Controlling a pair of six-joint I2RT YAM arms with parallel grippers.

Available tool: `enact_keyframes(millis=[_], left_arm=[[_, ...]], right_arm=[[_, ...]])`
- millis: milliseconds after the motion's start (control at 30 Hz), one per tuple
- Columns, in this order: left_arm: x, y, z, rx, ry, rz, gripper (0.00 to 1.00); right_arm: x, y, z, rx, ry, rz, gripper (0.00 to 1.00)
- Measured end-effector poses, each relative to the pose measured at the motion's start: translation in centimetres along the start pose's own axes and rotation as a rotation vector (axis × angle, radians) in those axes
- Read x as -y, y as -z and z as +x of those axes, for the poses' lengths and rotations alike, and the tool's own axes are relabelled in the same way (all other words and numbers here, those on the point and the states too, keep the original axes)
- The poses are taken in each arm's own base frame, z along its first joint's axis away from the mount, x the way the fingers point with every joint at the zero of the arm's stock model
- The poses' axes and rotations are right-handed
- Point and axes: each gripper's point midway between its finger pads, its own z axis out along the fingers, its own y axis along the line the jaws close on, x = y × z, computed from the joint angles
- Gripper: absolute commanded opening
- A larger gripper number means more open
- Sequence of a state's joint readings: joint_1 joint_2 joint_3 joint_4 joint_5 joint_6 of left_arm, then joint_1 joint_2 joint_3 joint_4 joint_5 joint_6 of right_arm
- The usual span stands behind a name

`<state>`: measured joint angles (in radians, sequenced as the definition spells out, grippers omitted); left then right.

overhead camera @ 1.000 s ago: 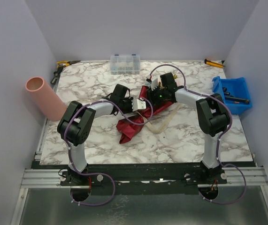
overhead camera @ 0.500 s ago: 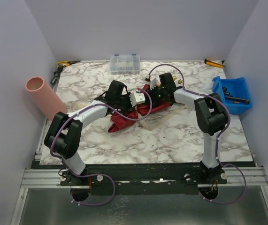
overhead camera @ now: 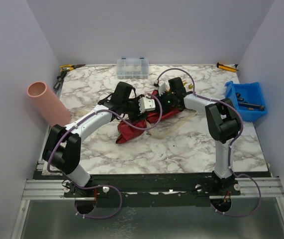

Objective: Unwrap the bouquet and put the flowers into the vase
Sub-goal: Untie the ribbon from the wrapping paper.

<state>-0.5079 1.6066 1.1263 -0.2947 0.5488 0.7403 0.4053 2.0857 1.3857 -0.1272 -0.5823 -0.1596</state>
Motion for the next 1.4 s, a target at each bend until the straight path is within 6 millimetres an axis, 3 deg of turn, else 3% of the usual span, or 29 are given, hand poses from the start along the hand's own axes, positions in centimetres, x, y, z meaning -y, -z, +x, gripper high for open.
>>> enact_keyframes(millis=[100, 200, 300, 467, 567, 800, 900, 1067, 1267, 1400], left_arm=[[0.8, 0.5, -1.9, 0.016, -0.104, 0.032, 0.62], [3.4, -0.4, -2.4, -0.003, -0.200, 0.113, 0.61], [6.8, -2.2, -1.8, -0.062, -0.331, 0.204, 0.59], [9.3, -4.7, 1.3, -0.197, -0.486, 0.276, 0.60], [8.9, -5.4, 2.4, -0.250, -0.538, 0.266, 0.62], [7.1, -6.9, 2.1, -0.266, -0.642, 0.191, 0.60], [6.7, -7.7, 2.7, -0.274, -0.666, 0.175, 0.47], [6.5, -8.2, 3.4, -0.292, -0.665, 0.171, 0.02], [6.1, -8.3, 2.3, -0.273, -0.592, 0.133, 0.00], [4.9, -8.2, 0.2, -0.224, -0.491, 0.086, 0.00]], right_arm=[[-0.1, -0.1, 0.0, -0.005, -0.002, -0.008, 0.32], [-0.2, -0.2, 0.0, -0.009, -0.005, -0.019, 0.32], [-0.3, -0.3, 0.0, -0.013, -0.005, -0.028, 0.32], [-0.4, -0.3, 0.1, -0.015, -0.008, -0.039, 0.32], [-0.4, -0.4, 0.2, -0.018, -0.011, -0.041, 0.32], [-0.4, -0.4, 0.2, -0.022, -0.011, -0.043, 0.32], [-0.3, -0.4, 0.2, -0.025, -0.009, -0.043, 0.31], [-0.3, -0.4, 0.2, -0.032, -0.003, -0.042, 0.29], [-0.2, -0.6, 0.1, -0.047, 0.020, -0.015, 0.25], [-0.2, -0.8, 0.2, -0.063, 0.034, 0.005, 0.20]])
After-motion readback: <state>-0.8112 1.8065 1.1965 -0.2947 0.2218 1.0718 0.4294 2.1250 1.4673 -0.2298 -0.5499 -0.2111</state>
